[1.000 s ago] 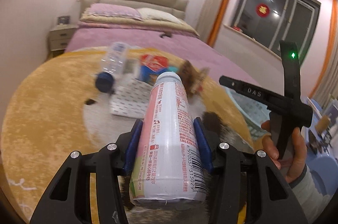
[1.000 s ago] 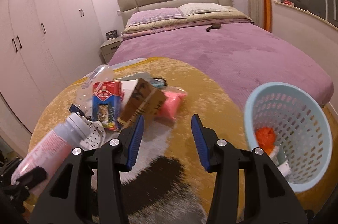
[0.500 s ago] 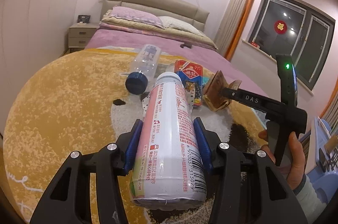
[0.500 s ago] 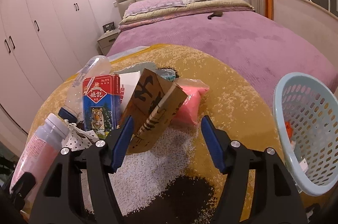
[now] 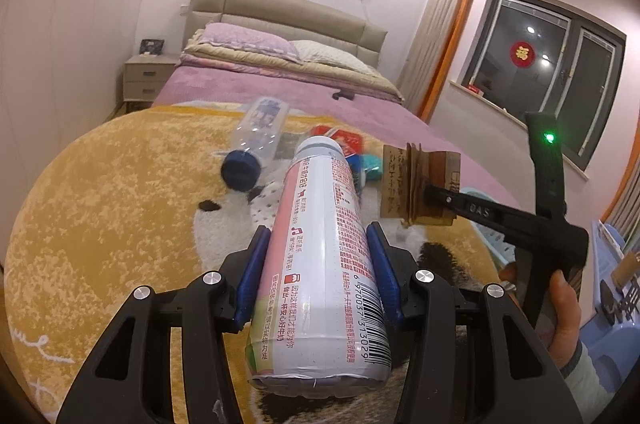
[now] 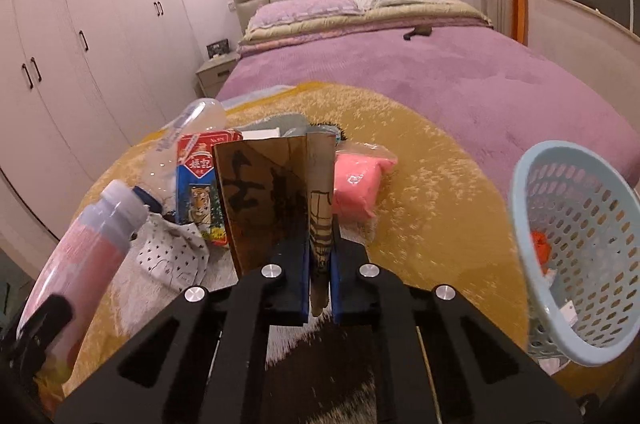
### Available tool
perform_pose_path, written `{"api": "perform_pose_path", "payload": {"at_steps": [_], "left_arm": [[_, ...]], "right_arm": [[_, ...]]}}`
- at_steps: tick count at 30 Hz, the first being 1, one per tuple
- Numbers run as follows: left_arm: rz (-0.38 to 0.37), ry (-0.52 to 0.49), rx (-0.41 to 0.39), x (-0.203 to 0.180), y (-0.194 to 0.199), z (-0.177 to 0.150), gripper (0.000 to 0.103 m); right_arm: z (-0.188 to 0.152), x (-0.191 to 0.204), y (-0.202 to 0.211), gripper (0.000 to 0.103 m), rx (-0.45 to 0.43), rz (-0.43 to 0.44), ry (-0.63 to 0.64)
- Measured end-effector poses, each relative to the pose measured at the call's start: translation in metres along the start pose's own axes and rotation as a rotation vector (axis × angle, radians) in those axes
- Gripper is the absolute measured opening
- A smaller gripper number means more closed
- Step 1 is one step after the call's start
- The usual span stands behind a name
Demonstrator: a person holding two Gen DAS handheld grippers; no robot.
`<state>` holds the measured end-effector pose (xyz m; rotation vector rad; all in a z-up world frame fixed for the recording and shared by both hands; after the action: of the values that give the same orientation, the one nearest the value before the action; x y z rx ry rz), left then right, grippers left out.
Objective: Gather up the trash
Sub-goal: 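Hold the spray bottle in the left tool while the right tool grasps the cardboard piece, then move both tools over the blue basket and release the bottle and cardboard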
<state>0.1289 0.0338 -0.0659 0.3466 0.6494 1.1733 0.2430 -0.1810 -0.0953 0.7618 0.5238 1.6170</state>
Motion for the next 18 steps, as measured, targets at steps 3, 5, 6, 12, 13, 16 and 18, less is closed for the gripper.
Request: {"api": "perform_pose_path", "payload": {"at_steps": [3,5,6,12,13,16,18], "left_arm": [[-0.016,-0.026,-0.006,-0.015,-0.001,0.004,0.047],[-0.03,-0.043,-0.005,-0.024,-0.004,0.005,0.047],[-0.041,-0.059,-0.005,-0.033,-0.006,0.008,0.047],[-0.088,-0.118,-0.002,-0.076,-0.019,0.019,0.047],[-0.096,-0.123,-0.001,-0.082,-0.021,0.02,0.047],[-0.129,-0.146,0.003,-0.106,-0.033,0.025,0.047],[-0.148,-0.161,0.009,-0.121,-0.042,0.028,0.047]], "right_arm": [[-0.001,-0.007,0.018,0.006,-0.024,-0.012,0.002],[0.0,-0.015,0.03,0.006,-0.039,-0.02,-0.007],[0.002,-0.022,0.037,0.006,-0.049,-0.026,-0.014],[0.008,-0.061,0.069,0.006,-0.095,-0.062,-0.075],[0.007,-0.067,0.073,0.006,-0.102,-0.07,-0.082],[0.008,-0.094,0.088,0.006,-0.121,-0.108,-0.121],[0.008,-0.11,0.094,0.006,-0.13,-0.124,-0.144]]}}
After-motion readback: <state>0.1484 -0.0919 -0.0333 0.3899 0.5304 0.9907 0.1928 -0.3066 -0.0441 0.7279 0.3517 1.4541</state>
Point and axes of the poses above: each gripper's, at about its wrist camera, not at the fingertips, and y roughly against the way its jaws point, x to its left, z to its top, the point moved 6 cm from there along -y, roughly the way its jaws point, and after that the axes turned 5 degrees about x, right-handed, at the moved point
